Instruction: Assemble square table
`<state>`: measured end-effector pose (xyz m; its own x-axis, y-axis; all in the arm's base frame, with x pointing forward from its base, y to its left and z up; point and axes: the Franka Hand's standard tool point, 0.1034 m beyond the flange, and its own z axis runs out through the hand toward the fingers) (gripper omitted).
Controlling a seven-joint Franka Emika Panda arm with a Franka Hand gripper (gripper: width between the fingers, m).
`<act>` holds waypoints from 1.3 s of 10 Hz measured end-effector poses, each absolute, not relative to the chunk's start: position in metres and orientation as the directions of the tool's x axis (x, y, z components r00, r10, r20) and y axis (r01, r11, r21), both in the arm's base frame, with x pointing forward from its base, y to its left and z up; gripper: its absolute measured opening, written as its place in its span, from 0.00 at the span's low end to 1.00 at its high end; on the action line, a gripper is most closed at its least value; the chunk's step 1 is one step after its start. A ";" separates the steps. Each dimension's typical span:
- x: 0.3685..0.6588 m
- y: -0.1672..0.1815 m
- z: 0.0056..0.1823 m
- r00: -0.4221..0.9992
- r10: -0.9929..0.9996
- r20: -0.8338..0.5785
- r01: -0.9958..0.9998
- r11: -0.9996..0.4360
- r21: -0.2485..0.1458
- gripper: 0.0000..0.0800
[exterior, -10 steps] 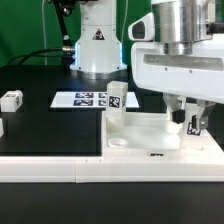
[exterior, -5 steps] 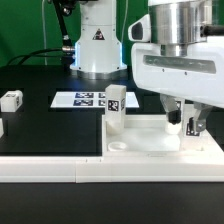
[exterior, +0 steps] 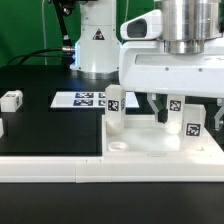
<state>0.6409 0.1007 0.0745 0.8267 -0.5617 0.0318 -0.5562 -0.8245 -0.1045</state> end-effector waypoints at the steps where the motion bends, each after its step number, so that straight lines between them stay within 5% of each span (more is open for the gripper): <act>1: 0.627 0.100 0.071 0.843 -0.537 -0.046 -0.538 -0.835 -0.111 0.81; 8: 0.613 0.129 0.063 0.865 -0.496 -0.084 -0.501 -0.862 -0.076 0.81; 10: 0.613 0.126 0.062 0.816 -0.571 -0.089 -0.577 -0.814 -0.066 0.46; 13: 0.613 0.121 0.062 0.716 -0.692 -0.094 -0.697 -0.715 -0.047 0.40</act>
Offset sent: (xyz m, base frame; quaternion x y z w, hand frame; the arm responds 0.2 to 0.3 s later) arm -0.0152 0.0278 -0.0087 -0.0540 -0.0028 -0.1301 0.9900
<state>0.6134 0.1210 0.0616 0.7160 -0.6918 -0.0939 -0.6972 -0.7153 -0.0471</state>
